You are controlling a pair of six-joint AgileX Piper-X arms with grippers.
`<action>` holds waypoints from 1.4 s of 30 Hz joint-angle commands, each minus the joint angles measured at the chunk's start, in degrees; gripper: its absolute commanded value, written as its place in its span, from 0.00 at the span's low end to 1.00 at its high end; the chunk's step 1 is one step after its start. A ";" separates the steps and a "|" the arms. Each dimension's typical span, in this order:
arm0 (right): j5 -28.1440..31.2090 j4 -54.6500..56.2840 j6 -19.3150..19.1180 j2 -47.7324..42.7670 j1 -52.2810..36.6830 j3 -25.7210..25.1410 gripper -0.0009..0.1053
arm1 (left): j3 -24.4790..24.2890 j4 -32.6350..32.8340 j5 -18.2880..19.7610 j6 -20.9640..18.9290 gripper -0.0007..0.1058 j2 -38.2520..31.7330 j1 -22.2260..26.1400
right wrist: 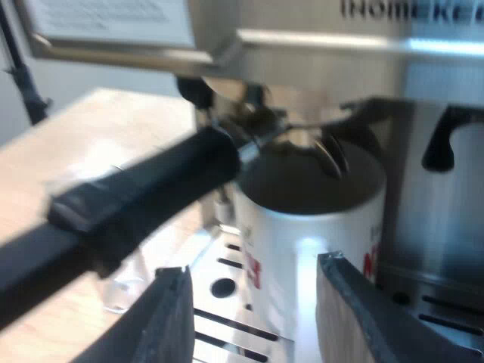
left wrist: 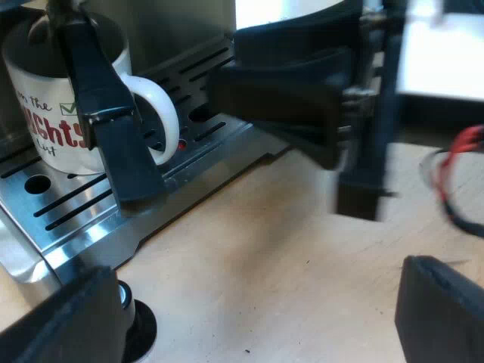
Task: Place mug into machine
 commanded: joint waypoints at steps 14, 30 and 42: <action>2.00 16.56 -0.71 -19.60 3.12 0.95 0.03 | -0.36 -5.21 0.10 -0.11 0.75 -6.57 -0.25; -1.89 21.91 -0.23 -25.34 3.12 0.95 0.01 | -0.36 -4.68 -3.16 -0.35 0.75 -14.98 -0.25; -2.01 21.91 -0.75 -16.19 2.36 -5.58 0.01 | -0.36 -8.54 -5.14 -0.35 0.75 -14.98 -0.25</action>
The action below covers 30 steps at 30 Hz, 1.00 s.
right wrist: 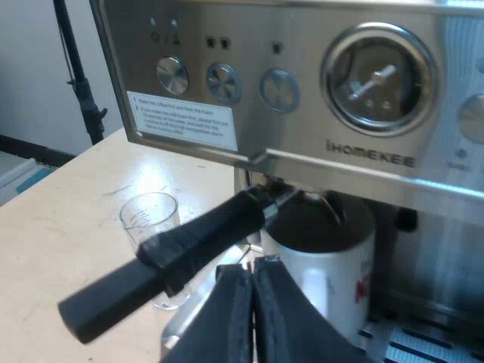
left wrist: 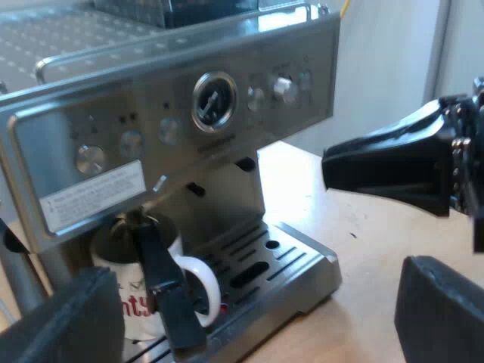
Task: Place mug into machine
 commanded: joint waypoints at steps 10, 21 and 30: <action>-4.70 -0.42 -1.35 9.66 -5.25 -9.17 0.01 | -0.36 -1.04 -2.50 -0.35 0.62 -0.16 -0.25; -5.00 -1.36 -2.32 16.67 -5.66 -14.49 0.01 | -0.36 -1.04 -2.50 -0.35 0.62 -0.16 -0.25; -4.10 -4.26 -2.32 18.88 -7.58 -15.51 0.01 | -0.36 -1.04 -2.50 -0.35 0.62 -0.16 -0.25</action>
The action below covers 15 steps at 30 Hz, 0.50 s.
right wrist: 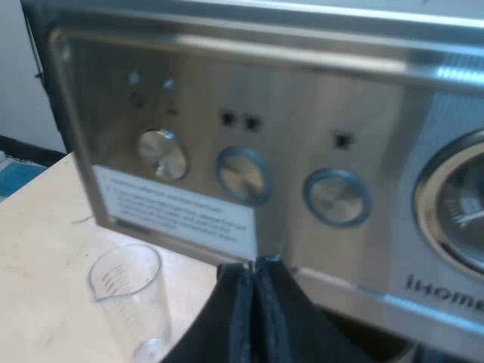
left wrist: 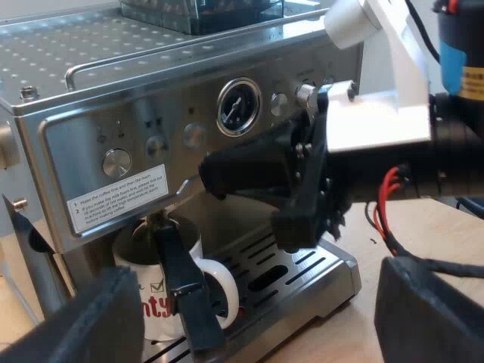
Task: Place mug into machine
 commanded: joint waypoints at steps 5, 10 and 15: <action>0.40 -1.57 -0.77 0.13 -1.21 -0.85 0.01 | -0.36 -0.89 -0.62 -0.35 0.62 -0.16 -0.25; 0.26 -2.84 -0.77 0.13 -2.36 -0.98 0.01 | -0.36 -0.89 -0.62 -0.35 0.62 -0.16 -0.25; -0.04 -2.83 -0.77 0.29 -3.37 -0.98 0.01 | -0.36 -0.89 -0.62 -0.35 0.62 -0.16 -0.25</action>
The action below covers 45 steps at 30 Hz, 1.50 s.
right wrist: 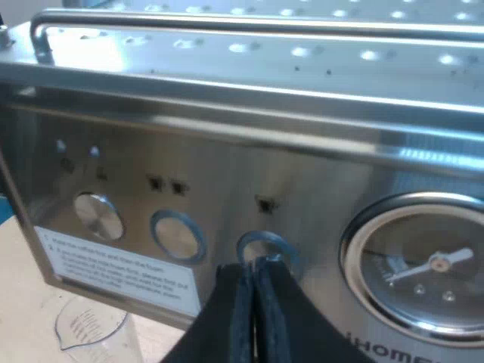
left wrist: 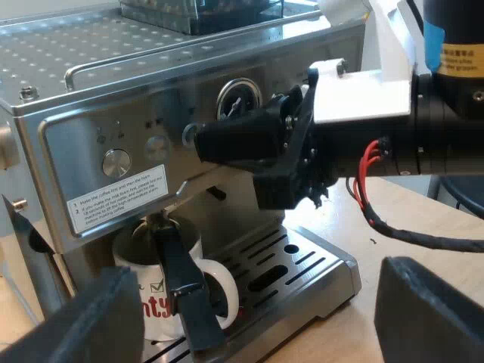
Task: Place mug into machine
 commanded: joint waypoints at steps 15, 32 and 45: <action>-1.04 -1.73 -0.72 2.74 -0.87 -2.58 0.01 | -0.36 -0.89 -0.62 -0.35 0.62 -0.16 -0.25; 6.10 -1.26 -0.72 3.45 -0.86 -3.29 0.01 | -0.36 -0.89 -0.62 -0.35 0.62 -0.16 -0.25; 8.09 -1.26 -0.72 2.42 -0.76 -3.29 0.01 | -0.36 -0.89 -0.62 -0.35 0.62 -0.16 -0.25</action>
